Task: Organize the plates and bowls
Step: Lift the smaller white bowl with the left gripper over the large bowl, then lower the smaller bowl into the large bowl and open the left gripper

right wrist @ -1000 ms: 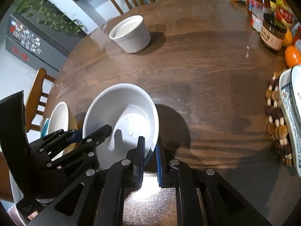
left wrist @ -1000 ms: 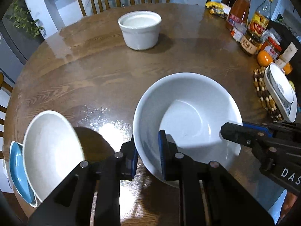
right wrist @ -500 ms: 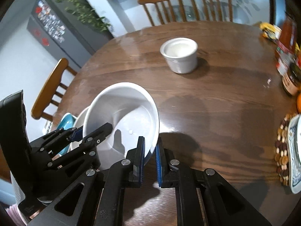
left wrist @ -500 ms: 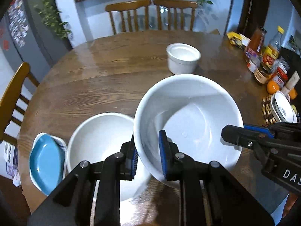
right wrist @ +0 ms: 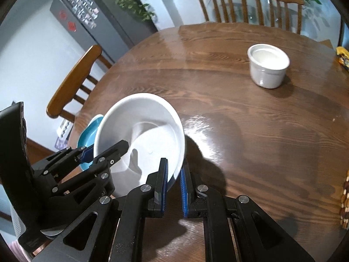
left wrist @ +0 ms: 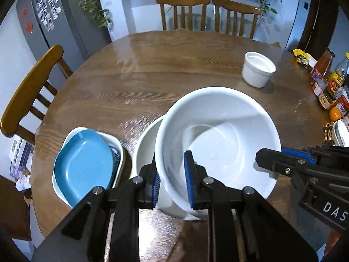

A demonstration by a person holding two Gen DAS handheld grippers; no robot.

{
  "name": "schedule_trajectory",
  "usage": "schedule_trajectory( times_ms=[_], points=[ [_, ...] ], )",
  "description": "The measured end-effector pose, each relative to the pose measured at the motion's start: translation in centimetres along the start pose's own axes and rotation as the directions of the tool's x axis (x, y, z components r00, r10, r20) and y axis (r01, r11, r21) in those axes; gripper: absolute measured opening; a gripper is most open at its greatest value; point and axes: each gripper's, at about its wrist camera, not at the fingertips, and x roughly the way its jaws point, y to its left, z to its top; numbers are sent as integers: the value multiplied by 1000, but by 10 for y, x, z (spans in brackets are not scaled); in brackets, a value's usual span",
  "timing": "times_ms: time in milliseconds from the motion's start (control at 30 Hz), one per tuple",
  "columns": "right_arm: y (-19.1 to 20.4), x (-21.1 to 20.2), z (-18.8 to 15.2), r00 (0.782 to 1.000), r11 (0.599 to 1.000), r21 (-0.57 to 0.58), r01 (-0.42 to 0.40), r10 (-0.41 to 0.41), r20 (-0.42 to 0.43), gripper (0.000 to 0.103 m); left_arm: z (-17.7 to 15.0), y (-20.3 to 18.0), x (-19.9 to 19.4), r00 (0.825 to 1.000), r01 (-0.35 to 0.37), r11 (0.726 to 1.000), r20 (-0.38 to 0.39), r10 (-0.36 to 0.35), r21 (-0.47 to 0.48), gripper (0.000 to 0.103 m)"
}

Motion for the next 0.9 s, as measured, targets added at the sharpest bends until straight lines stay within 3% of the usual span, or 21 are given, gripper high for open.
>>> schedule_trajectory(
  times_ms=[900],
  points=[
    [15, 29, -4, 995, 997, 21, 74, -73, -68, 11, -10, 13, 27, 998, 5, 995, -66, 1, 99, 19]
  ],
)
